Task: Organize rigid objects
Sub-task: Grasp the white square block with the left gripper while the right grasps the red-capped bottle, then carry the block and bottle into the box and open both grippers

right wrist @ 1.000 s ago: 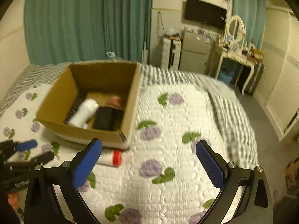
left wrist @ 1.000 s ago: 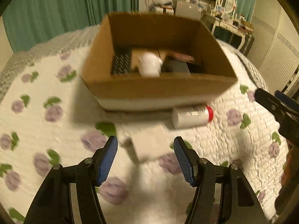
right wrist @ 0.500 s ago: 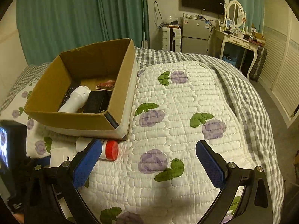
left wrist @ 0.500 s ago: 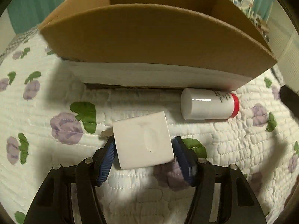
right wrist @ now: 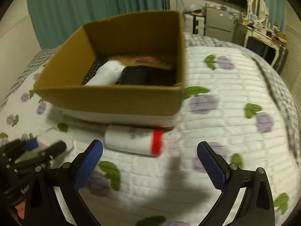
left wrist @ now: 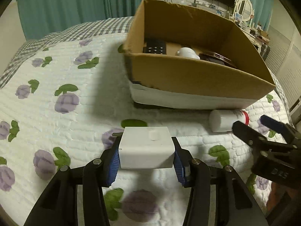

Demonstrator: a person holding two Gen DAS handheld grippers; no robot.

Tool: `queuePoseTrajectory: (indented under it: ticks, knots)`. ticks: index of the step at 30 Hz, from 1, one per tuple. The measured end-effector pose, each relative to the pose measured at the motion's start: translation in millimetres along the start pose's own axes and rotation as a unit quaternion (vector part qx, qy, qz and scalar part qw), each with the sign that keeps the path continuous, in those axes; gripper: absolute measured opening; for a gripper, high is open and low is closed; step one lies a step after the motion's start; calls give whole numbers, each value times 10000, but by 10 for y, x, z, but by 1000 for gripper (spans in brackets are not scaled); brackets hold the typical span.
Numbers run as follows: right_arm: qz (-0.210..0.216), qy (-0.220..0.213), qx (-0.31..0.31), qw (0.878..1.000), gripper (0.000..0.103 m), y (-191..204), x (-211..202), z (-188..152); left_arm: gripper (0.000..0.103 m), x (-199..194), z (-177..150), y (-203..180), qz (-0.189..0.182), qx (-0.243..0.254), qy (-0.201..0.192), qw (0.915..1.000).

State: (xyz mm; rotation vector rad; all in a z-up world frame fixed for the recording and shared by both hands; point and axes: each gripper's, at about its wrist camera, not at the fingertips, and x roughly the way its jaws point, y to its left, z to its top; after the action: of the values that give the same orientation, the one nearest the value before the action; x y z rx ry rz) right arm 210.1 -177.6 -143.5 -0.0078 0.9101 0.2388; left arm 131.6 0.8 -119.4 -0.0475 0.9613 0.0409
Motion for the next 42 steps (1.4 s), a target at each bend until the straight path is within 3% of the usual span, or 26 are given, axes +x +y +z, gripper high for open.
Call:
queuePoseTrajectory:
  ticks: [6,13,14,16,19,29,33,42]
  knots:
    - [-12,70,96,9999,101,124,206,42,50,49,-24,46,-225,12,-82,9997]
    - [-362,189,88,9991,100,245,400,49,50,79,39,138,-275,55,-161,9995]
    - [-356,203,107,9991,98,240,406,49,50,82,44,141,-273,49,-163,9995]
    - [-358,235,93,9990,77,244,413,60,50,82,39,128,-274,50,-149,9995]
    - [-339,253,50,9991,77,250,383,60,50,56,30,95,-254,79,-136,9996]
    - [-435,23,-378,9983,77,402,-175,-25,50,-385,65,26,-316,235,-366,9986]
    - [-443,-165,-640,9968,77,494,-585,-32,50,-659,147,51,-329,269,-538,9976]
    - [-487,-862,-895,9911,77,621,-1248,568,50,-1230,642,85,-584,376,-1043,9921]
